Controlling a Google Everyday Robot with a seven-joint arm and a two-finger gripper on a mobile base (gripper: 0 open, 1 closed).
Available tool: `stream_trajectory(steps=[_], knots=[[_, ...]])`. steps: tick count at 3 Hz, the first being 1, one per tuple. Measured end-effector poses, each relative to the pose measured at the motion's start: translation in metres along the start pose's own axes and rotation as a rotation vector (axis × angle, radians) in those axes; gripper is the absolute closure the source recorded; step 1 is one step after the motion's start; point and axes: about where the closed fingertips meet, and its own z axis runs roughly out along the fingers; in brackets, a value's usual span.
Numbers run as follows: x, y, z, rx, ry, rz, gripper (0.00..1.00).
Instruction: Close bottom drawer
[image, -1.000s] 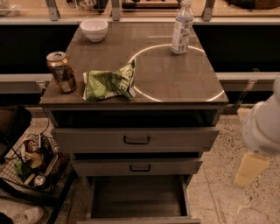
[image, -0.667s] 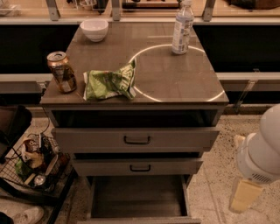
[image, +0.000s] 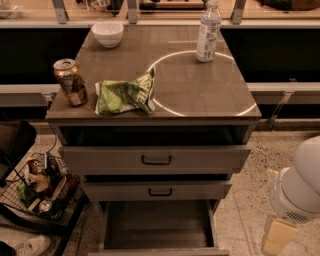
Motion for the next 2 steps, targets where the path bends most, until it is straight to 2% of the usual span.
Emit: stream_trajectory(steps=[1, 2], knots=[[-0.015, 0.012, 0.036, -0.029, -0.003, -0.006, 0.00], [-0.034, 0.040, 0.111, -0.099, -0.022, 0.000, 0.00]])
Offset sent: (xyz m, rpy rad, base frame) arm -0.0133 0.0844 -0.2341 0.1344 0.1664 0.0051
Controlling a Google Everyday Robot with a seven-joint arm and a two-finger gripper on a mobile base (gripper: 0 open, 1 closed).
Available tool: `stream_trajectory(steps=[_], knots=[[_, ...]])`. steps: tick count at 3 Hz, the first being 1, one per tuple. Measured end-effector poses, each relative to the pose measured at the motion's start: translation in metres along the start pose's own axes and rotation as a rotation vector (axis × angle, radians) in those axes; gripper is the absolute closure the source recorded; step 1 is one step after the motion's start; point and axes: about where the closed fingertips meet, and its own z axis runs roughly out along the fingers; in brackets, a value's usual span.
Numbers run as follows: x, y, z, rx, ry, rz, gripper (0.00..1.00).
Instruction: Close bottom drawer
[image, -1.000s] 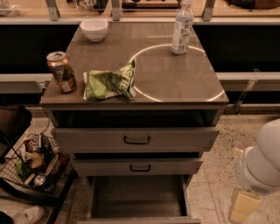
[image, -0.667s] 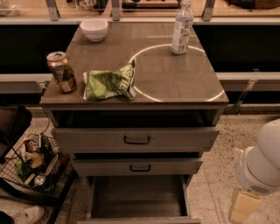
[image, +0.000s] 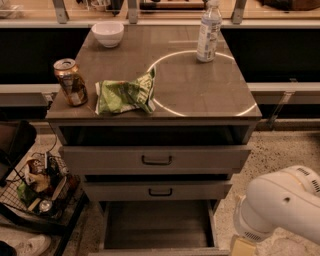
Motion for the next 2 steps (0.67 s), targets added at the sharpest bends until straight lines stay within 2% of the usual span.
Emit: stream_trajectory(steps=[2], knots=[[-0.045, 0.037, 0.163, -0.090, -0.072, 0.001, 0.00]])
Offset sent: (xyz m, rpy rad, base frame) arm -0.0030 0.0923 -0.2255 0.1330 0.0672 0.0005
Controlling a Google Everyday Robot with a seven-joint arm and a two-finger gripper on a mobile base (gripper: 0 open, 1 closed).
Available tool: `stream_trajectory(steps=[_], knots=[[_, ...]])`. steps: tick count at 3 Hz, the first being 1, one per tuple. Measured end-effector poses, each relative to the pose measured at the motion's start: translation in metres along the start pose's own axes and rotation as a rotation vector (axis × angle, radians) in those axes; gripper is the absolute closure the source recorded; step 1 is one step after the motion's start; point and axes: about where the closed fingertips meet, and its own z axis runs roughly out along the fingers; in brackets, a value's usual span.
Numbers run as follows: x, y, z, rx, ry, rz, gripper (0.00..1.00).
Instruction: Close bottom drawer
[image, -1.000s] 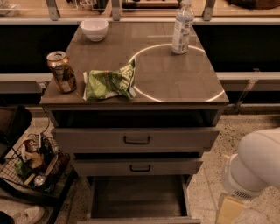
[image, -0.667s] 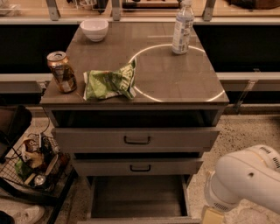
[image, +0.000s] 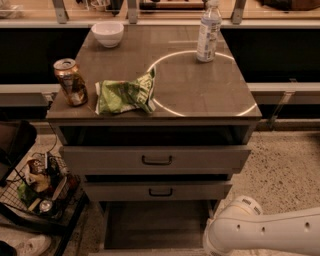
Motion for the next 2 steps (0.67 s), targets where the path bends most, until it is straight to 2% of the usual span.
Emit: stream_trajectory(steps=[1, 2], knots=[[-0.008, 0.004, 0.037, -0.021, -0.026, 0.013, 0.00], [-0.013, 0.012, 0.092, -0.056, -0.050, 0.020, 0.00]])
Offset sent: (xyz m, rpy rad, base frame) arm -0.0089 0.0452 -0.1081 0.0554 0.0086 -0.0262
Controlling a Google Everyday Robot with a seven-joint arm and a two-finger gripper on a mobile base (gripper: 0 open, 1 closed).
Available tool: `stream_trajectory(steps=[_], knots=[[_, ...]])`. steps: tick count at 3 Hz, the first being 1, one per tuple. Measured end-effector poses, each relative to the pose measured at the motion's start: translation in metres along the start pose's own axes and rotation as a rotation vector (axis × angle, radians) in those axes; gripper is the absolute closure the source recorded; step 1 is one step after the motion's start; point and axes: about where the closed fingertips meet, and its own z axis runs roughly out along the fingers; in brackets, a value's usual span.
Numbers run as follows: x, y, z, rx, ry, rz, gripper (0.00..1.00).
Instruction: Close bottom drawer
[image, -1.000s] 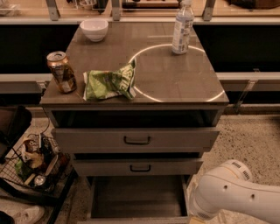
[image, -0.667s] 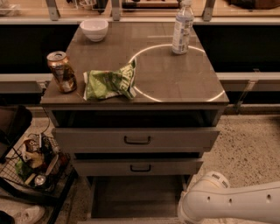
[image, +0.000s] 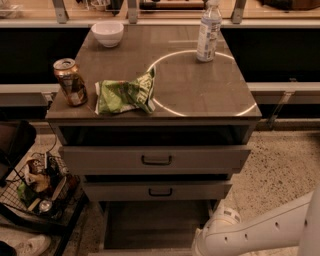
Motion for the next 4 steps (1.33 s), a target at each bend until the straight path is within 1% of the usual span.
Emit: stream_trajectory(steps=[1, 2, 3, 4], knots=[[0.001, 0.003, 0.007, -0.009, 0.001, -0.005, 0.00], [0.007, 0.000, 0.012, 0.008, -0.007, -0.006, 0.00], [0.042, -0.002, 0.032, 0.017, 0.015, 0.001, 0.00], [0.074, -0.009, 0.065, 0.016, 0.065, 0.002, 0.18]])
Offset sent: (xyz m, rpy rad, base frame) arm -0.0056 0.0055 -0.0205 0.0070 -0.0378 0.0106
